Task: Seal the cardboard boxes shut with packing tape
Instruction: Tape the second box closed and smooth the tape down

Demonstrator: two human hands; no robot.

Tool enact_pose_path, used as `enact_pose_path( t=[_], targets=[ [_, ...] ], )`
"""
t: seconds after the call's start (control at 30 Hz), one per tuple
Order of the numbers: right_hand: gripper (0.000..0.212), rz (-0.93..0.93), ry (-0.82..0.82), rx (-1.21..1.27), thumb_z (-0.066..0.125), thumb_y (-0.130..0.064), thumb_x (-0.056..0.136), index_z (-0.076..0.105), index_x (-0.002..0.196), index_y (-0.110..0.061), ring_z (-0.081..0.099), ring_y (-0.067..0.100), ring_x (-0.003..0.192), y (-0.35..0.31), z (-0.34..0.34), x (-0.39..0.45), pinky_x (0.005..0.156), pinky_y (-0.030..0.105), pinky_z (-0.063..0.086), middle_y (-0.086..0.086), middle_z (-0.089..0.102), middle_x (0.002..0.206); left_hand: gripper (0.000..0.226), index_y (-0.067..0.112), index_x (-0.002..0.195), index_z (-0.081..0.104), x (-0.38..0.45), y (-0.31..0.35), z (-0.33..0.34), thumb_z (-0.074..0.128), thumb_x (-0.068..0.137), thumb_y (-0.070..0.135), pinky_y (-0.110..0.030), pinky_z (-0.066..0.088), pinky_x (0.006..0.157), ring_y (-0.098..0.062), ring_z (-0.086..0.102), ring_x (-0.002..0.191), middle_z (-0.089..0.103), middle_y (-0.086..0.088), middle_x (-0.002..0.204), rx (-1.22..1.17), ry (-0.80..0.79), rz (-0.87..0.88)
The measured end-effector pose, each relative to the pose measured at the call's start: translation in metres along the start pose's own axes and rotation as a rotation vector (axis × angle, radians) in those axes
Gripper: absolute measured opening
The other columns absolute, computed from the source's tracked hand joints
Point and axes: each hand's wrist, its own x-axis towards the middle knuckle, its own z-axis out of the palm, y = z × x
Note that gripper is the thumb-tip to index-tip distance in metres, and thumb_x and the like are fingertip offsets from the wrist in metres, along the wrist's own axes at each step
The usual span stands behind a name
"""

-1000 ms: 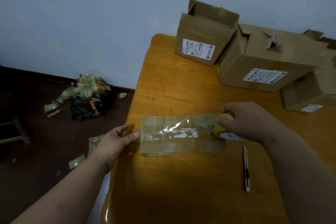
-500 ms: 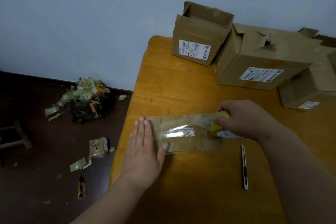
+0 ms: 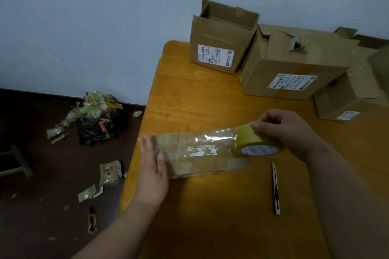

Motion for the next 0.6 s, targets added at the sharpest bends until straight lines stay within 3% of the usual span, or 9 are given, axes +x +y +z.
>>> enact_pose_path(
  t=[0.13, 0.23, 0.3, 0.43, 0.53, 0.6],
  targets=[
    [0.079, 0.028, 0.035, 0.106, 0.071, -0.066, 0.048, 0.063, 0.088, 0.002, 0.056, 0.023, 0.08, 0.014, -0.006, -0.003, 0.068, 0.032, 0.04, 0.009, 0.061, 0.086, 0.056, 0.036, 0.155, 0.008, 0.003, 0.003, -0.001, 0.034, 0.106, 0.033, -0.037, 0.017, 0.121, -0.014, 0.02, 0.147, 0.019, 0.011, 0.161, -0.259, 0.009, -0.265],
    [0.106, 0.086, 0.012, 0.207, 0.078, -0.079, 0.042, 0.056, 0.091, 0.012, 0.054, 0.031, 0.08, 0.028, -0.003, -0.005, 0.073, 0.039, 0.04, 0.015, 0.056, 0.082, 0.05, 0.034, 0.154, 0.023, 0.001, 0.008, -0.002, 0.035, 0.106, 0.032, -0.032, 0.022, 0.114, -0.016, 0.03, 0.142, 0.033, 0.009, 0.153, -0.323, 0.027, -0.327],
    [0.113, 0.082, 0.023, 0.212, 0.078, -0.082, 0.04, 0.053, 0.091, 0.016, 0.052, 0.03, 0.077, 0.033, -0.003, -0.003, 0.071, 0.04, 0.038, 0.016, 0.054, 0.081, 0.048, 0.03, 0.154, 0.027, 0.002, 0.01, -0.002, 0.035, 0.107, 0.027, -0.026, 0.025, 0.108, -0.011, 0.034, 0.138, 0.036, 0.007, 0.151, -0.366, 0.036, -0.349],
    [0.099, 0.024, 0.051, 0.027, 0.07, -0.079, 0.043, 0.055, 0.079, 0.011, 0.049, 0.023, 0.063, 0.028, -0.01, -0.003, 0.057, 0.029, 0.036, 0.012, 0.05, 0.07, 0.045, 0.029, 0.15, 0.037, 0.006, 0.009, -0.001, 0.041, 0.105, 0.022, -0.032, 0.032, 0.111, -0.015, 0.043, 0.131, 0.041, 0.005, 0.15, -0.464, 0.093, -0.422],
    [0.095, -0.005, 0.049, -0.093, 0.06, -0.079, 0.049, 0.057, 0.08, 0.011, 0.05, 0.019, 0.062, 0.03, -0.016, -0.003, 0.058, 0.029, 0.037, 0.011, 0.051, 0.07, 0.044, 0.025, 0.15, 0.037, 0.005, 0.014, 0.001, 0.038, 0.106, 0.022, -0.026, 0.03, 0.107, -0.017, 0.04, 0.136, 0.04, 0.007, 0.149, -0.422, 0.106, -0.408],
    [0.083, -0.023, 0.08, -0.131, 0.056, -0.078, 0.055, 0.055, 0.068, 0.003, 0.044, 0.011, 0.054, 0.033, -0.021, -0.002, 0.055, 0.026, 0.034, 0.005, 0.045, 0.062, 0.043, 0.022, 0.15, 0.038, 0.004, 0.019, 0.003, 0.037, 0.106, 0.021, -0.022, 0.03, 0.101, -0.012, 0.039, 0.134, 0.041, 0.01, 0.144, -0.398, 0.118, -0.384]
  ],
)
